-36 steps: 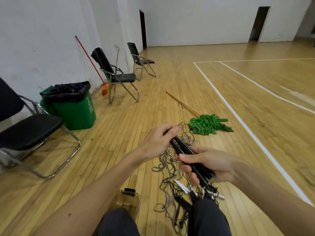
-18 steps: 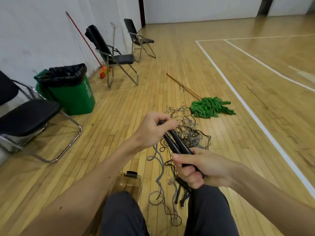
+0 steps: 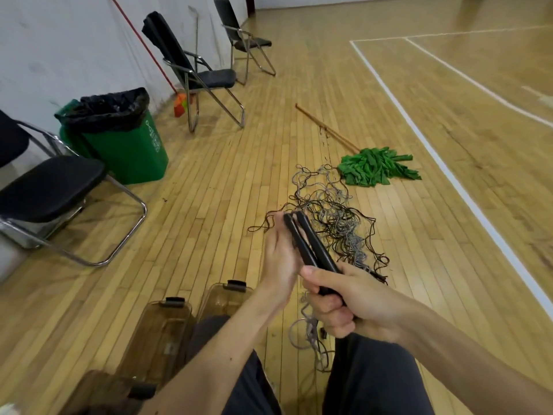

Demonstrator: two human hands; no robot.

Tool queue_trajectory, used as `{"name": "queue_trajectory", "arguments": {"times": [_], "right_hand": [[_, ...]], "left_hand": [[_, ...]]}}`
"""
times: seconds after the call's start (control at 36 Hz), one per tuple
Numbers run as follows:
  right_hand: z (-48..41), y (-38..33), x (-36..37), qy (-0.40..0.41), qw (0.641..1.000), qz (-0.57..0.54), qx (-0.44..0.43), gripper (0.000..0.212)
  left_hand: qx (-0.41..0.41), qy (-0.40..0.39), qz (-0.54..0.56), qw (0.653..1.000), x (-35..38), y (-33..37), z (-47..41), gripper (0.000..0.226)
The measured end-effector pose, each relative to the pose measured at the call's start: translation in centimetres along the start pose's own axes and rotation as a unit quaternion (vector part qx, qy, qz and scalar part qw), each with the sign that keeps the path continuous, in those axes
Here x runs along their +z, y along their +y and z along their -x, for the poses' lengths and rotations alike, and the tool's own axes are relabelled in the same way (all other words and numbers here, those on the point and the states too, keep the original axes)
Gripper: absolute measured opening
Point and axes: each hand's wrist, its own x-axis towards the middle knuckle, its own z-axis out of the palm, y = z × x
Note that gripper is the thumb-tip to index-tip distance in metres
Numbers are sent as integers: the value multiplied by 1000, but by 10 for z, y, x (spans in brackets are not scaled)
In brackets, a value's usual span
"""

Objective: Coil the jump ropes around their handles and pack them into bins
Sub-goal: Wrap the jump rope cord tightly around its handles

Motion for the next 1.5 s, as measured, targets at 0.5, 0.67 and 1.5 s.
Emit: {"name": "queue_trajectory", "arguments": {"times": [0.5,0.67,1.5], "right_hand": [[-13,18,-41,196,951,238,22,25],[-11,27,-51,200,912,353,56,28],[37,30,-33,-33,866,498,7,52]], "left_hand": [[95,-172,-606,771,-5,-19,16,24],[161,-292,-705,626,-12,-4,6,30],[-27,-416,-358,835,-13,51,15,26]]}}
